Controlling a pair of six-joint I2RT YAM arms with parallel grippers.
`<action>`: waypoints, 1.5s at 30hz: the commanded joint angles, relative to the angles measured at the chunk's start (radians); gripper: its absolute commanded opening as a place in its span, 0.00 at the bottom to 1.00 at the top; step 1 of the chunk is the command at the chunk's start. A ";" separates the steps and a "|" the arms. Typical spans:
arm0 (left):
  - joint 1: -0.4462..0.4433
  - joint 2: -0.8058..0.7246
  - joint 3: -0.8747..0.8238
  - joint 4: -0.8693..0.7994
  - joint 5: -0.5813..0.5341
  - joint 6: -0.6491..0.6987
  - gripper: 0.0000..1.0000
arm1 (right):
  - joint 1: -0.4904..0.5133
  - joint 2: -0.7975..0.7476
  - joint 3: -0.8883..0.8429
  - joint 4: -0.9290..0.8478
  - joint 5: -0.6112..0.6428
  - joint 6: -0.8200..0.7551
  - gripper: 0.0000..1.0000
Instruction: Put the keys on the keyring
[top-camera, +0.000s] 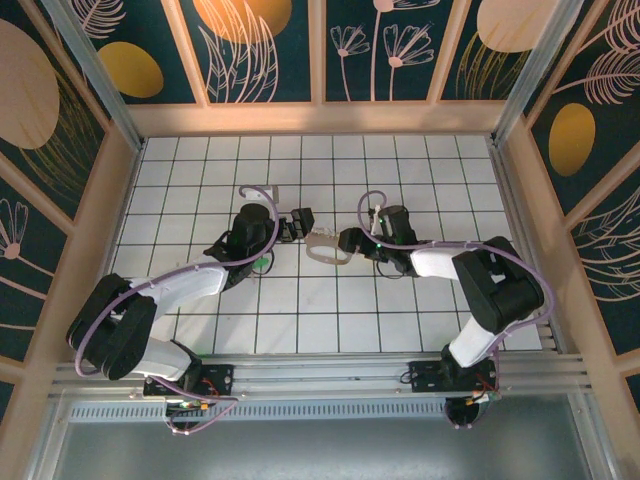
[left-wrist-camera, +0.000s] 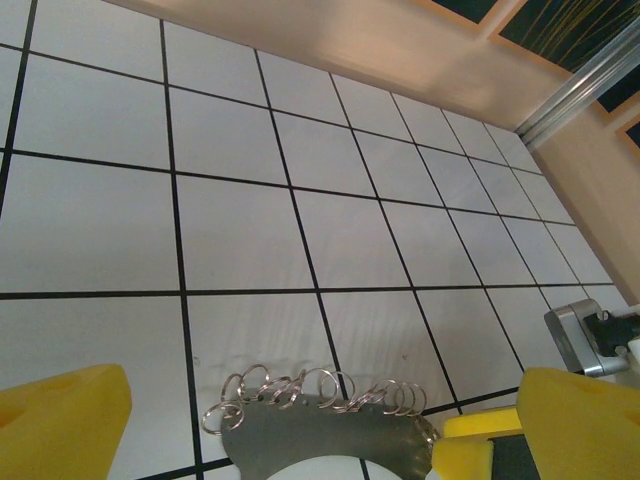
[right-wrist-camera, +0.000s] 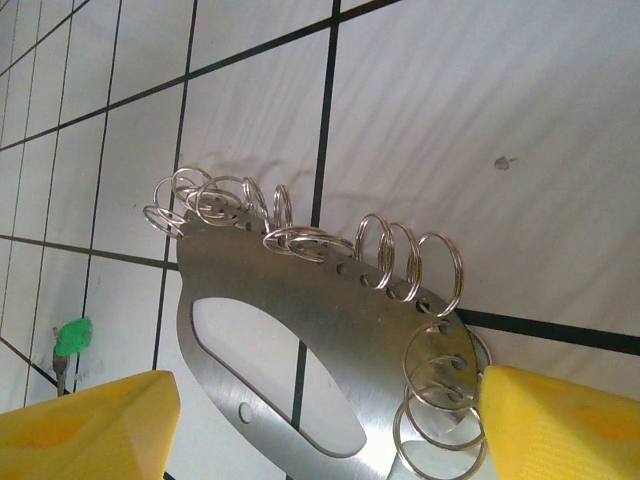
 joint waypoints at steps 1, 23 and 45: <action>-0.004 0.005 0.013 0.029 0.012 -0.004 0.99 | -0.006 -0.010 0.012 0.023 0.013 -0.015 0.78; -0.004 -0.103 -0.051 -0.049 -0.089 -0.011 0.99 | 0.124 -0.124 -0.006 -0.095 0.120 -0.043 0.72; -0.001 -0.240 0.022 -0.235 -0.342 0.060 0.99 | 0.277 0.206 0.270 -0.036 0.087 0.049 0.72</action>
